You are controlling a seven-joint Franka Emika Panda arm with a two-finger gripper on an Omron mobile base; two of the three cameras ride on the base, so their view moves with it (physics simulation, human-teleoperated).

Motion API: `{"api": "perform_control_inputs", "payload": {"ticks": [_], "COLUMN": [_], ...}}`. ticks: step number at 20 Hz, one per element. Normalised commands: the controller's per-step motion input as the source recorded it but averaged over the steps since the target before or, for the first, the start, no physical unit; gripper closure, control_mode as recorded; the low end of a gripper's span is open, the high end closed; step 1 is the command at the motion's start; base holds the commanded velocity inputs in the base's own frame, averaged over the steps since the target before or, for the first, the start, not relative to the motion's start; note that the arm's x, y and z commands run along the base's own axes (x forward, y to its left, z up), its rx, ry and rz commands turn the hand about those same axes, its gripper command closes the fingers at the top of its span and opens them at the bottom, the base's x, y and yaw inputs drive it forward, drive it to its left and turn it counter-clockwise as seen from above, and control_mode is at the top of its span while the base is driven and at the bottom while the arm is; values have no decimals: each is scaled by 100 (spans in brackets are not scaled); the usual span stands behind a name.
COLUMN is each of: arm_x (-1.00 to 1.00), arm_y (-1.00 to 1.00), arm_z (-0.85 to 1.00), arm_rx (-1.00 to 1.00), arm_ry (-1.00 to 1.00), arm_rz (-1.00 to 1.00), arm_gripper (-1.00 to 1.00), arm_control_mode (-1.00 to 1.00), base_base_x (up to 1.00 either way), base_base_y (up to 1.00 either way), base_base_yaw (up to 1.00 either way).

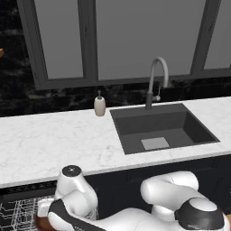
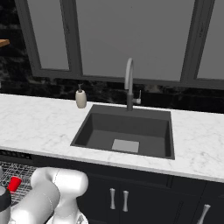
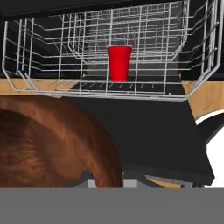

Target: Pick up the cup and bowl from the counter, place them in the dishwasher, and close the dishwasher door.

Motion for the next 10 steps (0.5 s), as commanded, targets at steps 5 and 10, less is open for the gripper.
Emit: {"api": "perform_control_inputs", "payload": {"ticks": [5,10], "arm_x": [0,6], "arm_y": [29,16], "arm_z": [0,0], "arm_rx": [0,-1], "arm_ry": [-2,0], "arm_rz": [-22,-16], "arm_gripper": [100,100], "arm_control_mode": [-100,-100], "base_base_x": [0,0], "base_base_y": [0,0], "base_base_yaw": [0,0]}}
